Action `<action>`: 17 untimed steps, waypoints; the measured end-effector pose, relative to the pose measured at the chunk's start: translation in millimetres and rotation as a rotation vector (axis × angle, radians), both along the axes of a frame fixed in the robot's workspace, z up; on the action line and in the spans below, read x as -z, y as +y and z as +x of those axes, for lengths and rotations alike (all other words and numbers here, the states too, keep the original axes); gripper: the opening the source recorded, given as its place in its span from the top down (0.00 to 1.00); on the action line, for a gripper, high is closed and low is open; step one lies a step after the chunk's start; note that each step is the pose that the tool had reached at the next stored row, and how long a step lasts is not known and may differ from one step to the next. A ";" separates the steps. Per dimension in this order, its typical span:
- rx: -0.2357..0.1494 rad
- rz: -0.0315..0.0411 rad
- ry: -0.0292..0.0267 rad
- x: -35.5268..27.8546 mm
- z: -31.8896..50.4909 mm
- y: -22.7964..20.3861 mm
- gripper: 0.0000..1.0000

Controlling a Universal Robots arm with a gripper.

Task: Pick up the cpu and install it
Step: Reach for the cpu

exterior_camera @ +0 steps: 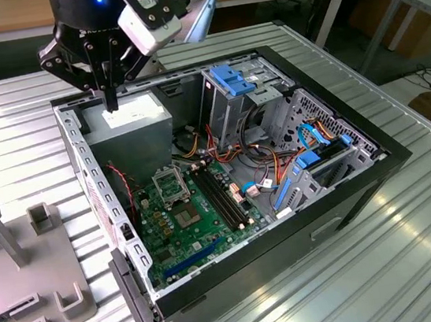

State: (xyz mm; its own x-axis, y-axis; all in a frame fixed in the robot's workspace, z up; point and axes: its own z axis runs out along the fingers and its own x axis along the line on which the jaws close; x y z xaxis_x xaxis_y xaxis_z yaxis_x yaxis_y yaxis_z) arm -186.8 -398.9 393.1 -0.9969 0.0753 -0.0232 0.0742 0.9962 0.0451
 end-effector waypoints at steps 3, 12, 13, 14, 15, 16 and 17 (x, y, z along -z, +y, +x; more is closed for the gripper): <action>0.000 0.0000 -0.0001 0.1 -3.4 0.0 0.89; 0.000 0.0000 0.0000 0.4 -19.9 0.0 0.89; 0.000 0.0000 0.0000 0.4 -21.4 0.0 0.89; 0.000 0.0000 0.0000 0.5 -23.0 0.0 0.89; 0.000 0.0000 0.0000 0.4 -24.8 0.0 0.89; 0.000 0.0000 0.0000 0.5 -27.3 0.0 0.89; 0.000 0.0000 0.0000 0.5 -29.0 0.0 0.89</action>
